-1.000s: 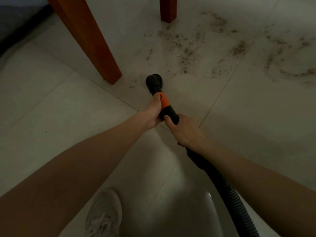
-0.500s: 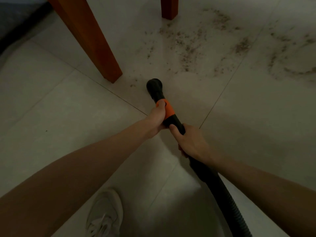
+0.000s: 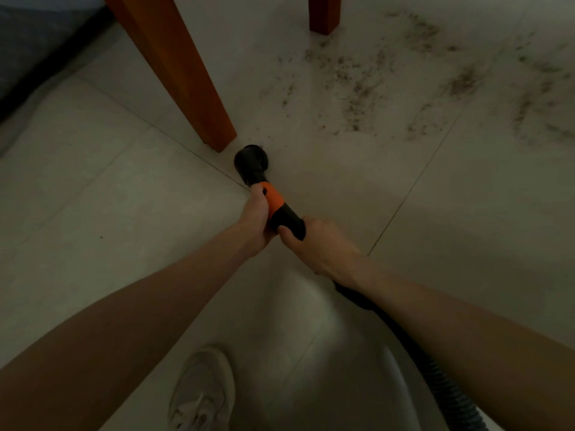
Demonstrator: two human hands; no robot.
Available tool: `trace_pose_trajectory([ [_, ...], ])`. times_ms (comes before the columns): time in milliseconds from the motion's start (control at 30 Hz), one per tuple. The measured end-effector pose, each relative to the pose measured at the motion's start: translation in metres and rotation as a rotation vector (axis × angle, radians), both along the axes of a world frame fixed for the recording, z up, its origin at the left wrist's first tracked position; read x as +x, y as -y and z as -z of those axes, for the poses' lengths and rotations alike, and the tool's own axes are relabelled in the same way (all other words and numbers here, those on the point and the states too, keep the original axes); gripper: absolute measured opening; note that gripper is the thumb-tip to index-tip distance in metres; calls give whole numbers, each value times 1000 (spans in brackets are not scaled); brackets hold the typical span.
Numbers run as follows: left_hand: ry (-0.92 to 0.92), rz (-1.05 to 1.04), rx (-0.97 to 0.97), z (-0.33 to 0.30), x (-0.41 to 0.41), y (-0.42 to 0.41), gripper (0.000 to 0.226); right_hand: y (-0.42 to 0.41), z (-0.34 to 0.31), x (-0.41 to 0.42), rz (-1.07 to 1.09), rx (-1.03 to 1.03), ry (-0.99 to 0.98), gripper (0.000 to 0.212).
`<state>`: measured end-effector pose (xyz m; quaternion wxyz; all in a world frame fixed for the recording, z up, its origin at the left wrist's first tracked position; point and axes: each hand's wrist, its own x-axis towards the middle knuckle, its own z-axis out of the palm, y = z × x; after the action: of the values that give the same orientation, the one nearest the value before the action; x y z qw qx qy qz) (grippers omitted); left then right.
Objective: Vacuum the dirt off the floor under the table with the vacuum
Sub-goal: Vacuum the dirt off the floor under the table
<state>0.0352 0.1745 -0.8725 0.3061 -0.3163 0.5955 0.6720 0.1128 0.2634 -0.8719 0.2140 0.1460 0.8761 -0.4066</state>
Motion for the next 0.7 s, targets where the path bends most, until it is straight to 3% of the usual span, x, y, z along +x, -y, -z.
trace_pose_trajectory([
  [200,-10,-46,6,-2,-23,4,50,6,1,-27,-17,27,-4,40],
  [400,-34,-29,-14,-1,-42,1,36,6,5,-46,-9,68,-24,47],
  [700,-108,93,-189,-5,-76,-6,29,9,10,-78,95,-119,-30,46],
])
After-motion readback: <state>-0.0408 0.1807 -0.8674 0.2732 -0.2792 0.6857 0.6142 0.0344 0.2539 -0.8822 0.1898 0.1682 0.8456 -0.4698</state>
